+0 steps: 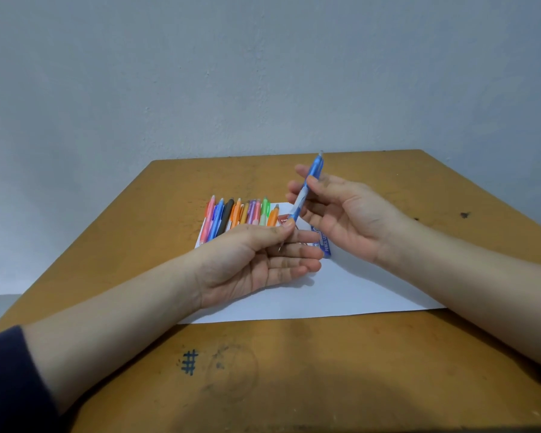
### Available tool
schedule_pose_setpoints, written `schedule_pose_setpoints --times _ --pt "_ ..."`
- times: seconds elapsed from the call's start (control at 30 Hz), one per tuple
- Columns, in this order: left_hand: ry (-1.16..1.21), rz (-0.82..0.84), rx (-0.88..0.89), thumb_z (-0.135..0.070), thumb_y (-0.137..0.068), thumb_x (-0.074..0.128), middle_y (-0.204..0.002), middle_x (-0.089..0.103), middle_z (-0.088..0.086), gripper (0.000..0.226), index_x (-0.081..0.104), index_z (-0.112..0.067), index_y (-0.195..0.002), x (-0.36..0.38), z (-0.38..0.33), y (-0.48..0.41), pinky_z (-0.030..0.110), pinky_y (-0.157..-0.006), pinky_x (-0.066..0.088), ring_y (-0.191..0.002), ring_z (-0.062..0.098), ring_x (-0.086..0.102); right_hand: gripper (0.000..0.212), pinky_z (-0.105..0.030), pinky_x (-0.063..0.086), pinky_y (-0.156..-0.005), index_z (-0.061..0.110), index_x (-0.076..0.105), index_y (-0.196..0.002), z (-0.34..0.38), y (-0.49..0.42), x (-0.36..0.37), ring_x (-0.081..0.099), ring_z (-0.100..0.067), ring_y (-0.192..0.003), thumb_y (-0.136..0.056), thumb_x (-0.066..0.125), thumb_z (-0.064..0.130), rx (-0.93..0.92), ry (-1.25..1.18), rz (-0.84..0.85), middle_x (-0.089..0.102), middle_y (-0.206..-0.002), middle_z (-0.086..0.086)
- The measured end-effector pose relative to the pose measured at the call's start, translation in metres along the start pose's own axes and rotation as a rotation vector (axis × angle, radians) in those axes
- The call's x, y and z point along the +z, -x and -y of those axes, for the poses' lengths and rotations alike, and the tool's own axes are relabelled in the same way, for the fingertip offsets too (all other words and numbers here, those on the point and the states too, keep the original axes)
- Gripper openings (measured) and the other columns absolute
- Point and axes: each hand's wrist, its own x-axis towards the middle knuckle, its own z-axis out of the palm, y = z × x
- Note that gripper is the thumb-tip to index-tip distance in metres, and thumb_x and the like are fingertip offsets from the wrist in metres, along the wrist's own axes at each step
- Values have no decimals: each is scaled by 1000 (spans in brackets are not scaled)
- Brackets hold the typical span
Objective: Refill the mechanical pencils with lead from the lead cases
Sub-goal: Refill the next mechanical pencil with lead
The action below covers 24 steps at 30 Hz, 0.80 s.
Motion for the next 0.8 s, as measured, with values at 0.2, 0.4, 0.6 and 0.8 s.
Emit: schedule_pose_setpoints --times 0.2,0.4,0.6,0.8 --pt "113 -184 203 -14 -91 52 -108 68 25 30 64 7 -108 -5 -7 -2 34 -86 55 -98 29 69 14 -25 56 -67 6 63 -99 6 -1 -1 67 -14 -62 -93 51 2 -35 -37 -50 68 -73 -8" --pt "-512 -413 508 -11 -94 52 -109 72 1 25 68 -13 -113 -16 -15 2 26 -92 52 -101 8 67 6 -22 56 -62 2 65 -90 19 -6 -12 62 -14 -56 -87 60 -1 -74 144 -179 65 -68 -7" --pt "-1516 -295 530 -39 -95 51 -152 29 -14 55 37 -24 -146 -29 -2 -8 8 -111 6 -141 -4 14 14 -21 52 -56 8 68 -88 32 -10 -27 60 -16 -60 -79 69 -2 -86 562 -267 68 -69 -7" --pt "-1889 -236 288 -57 -96 25 -159 -4 -15 66 3 -32 -153 -29 3 -13 33 -119 -5 -145 1 -6 29 -15 44 -46 10 66 -104 49 -18 -48 49 -4 -38 -77 75 5 -108 997 -342 62 -64 -7"
